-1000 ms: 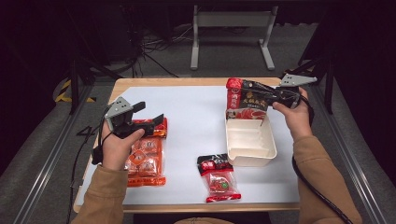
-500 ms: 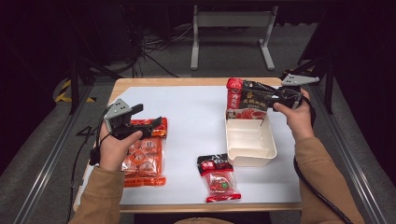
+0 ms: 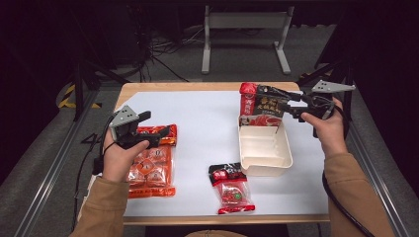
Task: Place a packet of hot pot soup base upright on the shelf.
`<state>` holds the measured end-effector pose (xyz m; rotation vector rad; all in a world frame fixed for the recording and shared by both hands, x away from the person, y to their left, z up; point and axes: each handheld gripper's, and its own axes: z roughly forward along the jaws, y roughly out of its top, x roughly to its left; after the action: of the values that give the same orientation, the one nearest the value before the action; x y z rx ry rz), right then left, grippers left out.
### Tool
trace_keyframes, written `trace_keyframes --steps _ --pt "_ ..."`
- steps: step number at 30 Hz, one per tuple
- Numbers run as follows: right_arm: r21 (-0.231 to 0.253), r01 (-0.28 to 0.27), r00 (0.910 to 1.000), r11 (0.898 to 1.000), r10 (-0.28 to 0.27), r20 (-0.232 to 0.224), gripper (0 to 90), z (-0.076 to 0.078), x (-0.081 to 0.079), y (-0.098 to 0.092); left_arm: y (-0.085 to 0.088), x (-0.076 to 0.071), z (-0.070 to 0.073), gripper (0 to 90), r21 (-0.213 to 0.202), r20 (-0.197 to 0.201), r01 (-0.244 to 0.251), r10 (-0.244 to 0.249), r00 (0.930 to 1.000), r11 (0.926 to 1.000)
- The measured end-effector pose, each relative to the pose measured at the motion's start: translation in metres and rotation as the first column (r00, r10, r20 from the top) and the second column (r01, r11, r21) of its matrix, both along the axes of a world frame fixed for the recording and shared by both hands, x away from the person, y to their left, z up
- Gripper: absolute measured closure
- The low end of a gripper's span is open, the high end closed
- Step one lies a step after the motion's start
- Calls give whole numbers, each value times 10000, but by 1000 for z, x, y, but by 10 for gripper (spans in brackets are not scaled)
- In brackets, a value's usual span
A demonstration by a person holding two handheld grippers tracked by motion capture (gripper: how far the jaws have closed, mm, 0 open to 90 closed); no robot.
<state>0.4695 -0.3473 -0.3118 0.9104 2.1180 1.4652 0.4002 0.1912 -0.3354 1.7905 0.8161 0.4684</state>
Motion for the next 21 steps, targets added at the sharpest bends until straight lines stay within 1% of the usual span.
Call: trace_keyframes --steps 3,4,6,7,9,12,14,17,19,21 --pt "-15 50 10000 10000 -50 -37 337 3 -9 -5 1 0 0 120 63 -8 11 -11 10000 10000" --pt "-132 65 10000 9999 -66 -62 337 5 -13 -6 2 0 0 119 146 -50 1 0 10000 9999" --pt "-128 -16 10000 9999 15 -61 335 6 -19 -8 3 0 -1 120 118 -71 14 -13 10000 9999" --pt "-128 -16 10000 9999 15 -61 335 6 -19 -8 4 0 -1 120 138 -92 52 -51 9999 9999" --pt "-248 11 10000 9997 -13 -72 335 7 -25 -10 5 0 -1 120 132 -132 54 -52 9999 9999" --pt "-244 -34 9998 9997 29 -219 335 8 -36 -13 10 0 -1 120 176 -58 -47 48 10000 9998" --pt "-77 -142 9992 9999 139 -377 334 8 -42 -14 13 0 -1 121 204 -48 -137 138 9999 9997" --pt "-216 23 9998 9998 -27 -201 335 7 -51 -14 16 1 -1 121 159 -103 -197 198 9998 9997" --pt "-237 56 10000 9997 -58 -67 334 5 -59 -14 17 1 -1 121 193 -59 -258 259 9996 9995" --pt "-301 117 9999 9995 -118 -31 331 5 -61 -13 17 0 -1 121 202 -71 -254 256 9996 9995"
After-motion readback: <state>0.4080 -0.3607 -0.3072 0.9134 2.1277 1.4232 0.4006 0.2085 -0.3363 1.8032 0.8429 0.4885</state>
